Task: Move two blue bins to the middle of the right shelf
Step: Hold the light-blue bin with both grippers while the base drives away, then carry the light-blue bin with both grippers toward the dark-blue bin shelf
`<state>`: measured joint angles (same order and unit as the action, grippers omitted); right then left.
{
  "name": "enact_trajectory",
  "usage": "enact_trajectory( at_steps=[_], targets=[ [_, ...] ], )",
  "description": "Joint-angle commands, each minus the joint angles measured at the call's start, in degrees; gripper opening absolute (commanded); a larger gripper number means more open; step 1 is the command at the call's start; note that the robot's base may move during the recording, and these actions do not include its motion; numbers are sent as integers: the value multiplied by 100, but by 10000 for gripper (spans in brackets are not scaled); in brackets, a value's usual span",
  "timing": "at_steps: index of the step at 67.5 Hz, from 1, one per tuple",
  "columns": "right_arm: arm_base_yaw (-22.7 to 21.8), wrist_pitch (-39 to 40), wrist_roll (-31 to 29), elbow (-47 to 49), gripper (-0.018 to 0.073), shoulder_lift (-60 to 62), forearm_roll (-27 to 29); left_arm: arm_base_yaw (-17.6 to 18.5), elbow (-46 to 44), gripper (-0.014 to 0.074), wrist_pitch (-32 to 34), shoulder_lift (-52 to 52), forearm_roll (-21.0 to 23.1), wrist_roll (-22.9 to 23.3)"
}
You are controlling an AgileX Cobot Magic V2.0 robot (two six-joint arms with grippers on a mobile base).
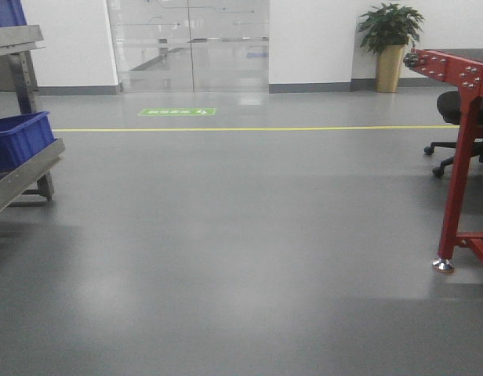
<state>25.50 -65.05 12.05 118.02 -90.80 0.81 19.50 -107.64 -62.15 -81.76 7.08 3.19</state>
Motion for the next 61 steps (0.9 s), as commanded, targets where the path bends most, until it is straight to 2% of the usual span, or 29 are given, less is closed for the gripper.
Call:
enact_trajectory(
  at_steps=[1, 32, 61],
  targets=[
    [26, 553, -119, 79, -162, 77, 82, 63, -98, -111, 377, 82, 331, -136],
    [26, 553, -119, 79, -162, 77, 82, 63, -98, -111, 796, 82, 331, -136],
    [26, 553, -119, 79, -162, 77, 82, 63, -98, -111, 794, 82, 321, -136]
  ],
)
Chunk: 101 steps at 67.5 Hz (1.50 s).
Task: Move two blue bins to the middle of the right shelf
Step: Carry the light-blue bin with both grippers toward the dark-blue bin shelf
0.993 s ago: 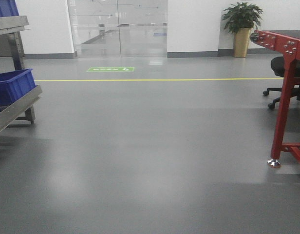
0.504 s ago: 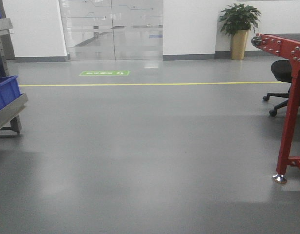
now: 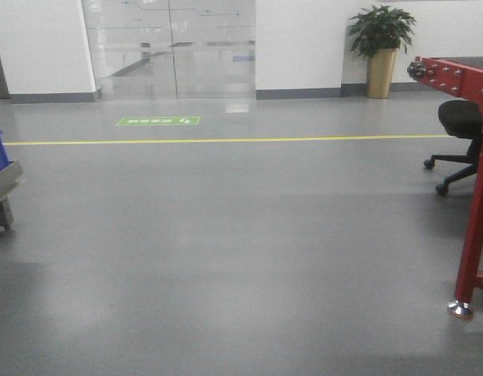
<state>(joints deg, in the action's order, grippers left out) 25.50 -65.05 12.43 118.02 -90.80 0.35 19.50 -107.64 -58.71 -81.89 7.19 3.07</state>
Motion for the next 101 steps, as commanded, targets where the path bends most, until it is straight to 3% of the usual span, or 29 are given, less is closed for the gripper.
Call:
enact_trajectory(
  at_steps=[1, 101],
  targets=[
    [26, 553, -156, 79, -162, 77, 127, 63, -98, -111, 450, 95, 311, -124],
    [26, 553, -156, 79, -162, 77, 127, 63, -98, -111, 450, 95, 311, -124]
  ],
)
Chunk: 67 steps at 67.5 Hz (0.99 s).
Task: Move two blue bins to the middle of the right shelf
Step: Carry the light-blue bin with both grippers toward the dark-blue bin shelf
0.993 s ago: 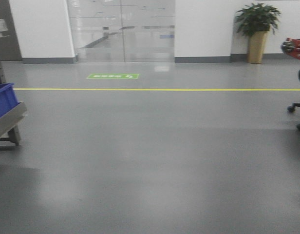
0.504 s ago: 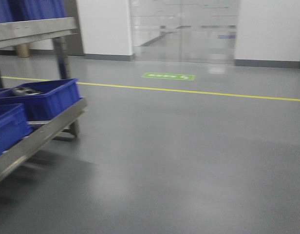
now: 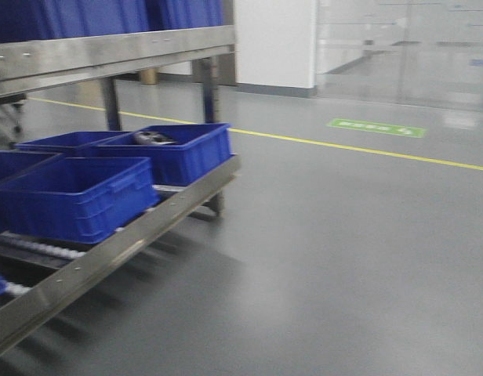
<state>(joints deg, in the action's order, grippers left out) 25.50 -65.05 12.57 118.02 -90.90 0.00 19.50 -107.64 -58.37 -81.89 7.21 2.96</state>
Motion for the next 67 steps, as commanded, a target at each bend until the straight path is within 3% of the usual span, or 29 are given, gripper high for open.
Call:
enact_trajectory(
  at_steps=[1, 67],
  targets=[
    [26, 553, -170, 79, -162, 86, 163, 63, -98, -111, 416, 95, 308, -113],
    [26, 553, -170, 79, -162, 86, 163, 63, -98, -111, 416, 95, 308, -113]
  ],
)
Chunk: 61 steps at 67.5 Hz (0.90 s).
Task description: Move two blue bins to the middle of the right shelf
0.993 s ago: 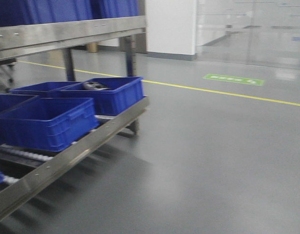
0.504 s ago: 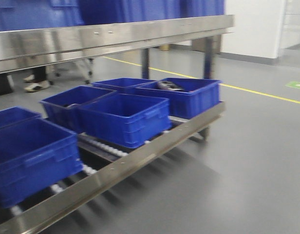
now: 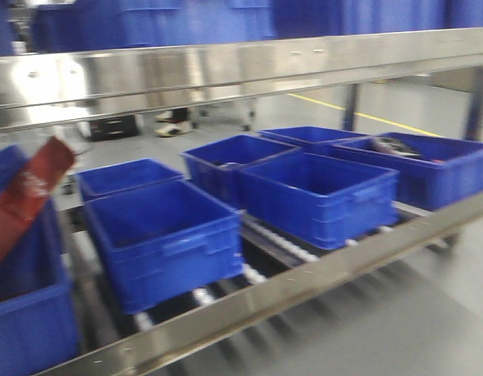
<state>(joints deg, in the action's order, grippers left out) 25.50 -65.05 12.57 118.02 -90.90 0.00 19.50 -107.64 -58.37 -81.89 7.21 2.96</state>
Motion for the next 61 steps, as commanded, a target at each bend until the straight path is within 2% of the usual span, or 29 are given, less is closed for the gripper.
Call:
enact_trajectory(
  at_steps=[1, 61],
  targets=[
    [26, 553, -170, 79, -162, 86, 163, 63, -98, -111, 416, 95, 308, -113],
    [26, 553, -170, 79, -162, 86, 163, 63, -98, -111, 416, 95, 308, -113]
  ],
)
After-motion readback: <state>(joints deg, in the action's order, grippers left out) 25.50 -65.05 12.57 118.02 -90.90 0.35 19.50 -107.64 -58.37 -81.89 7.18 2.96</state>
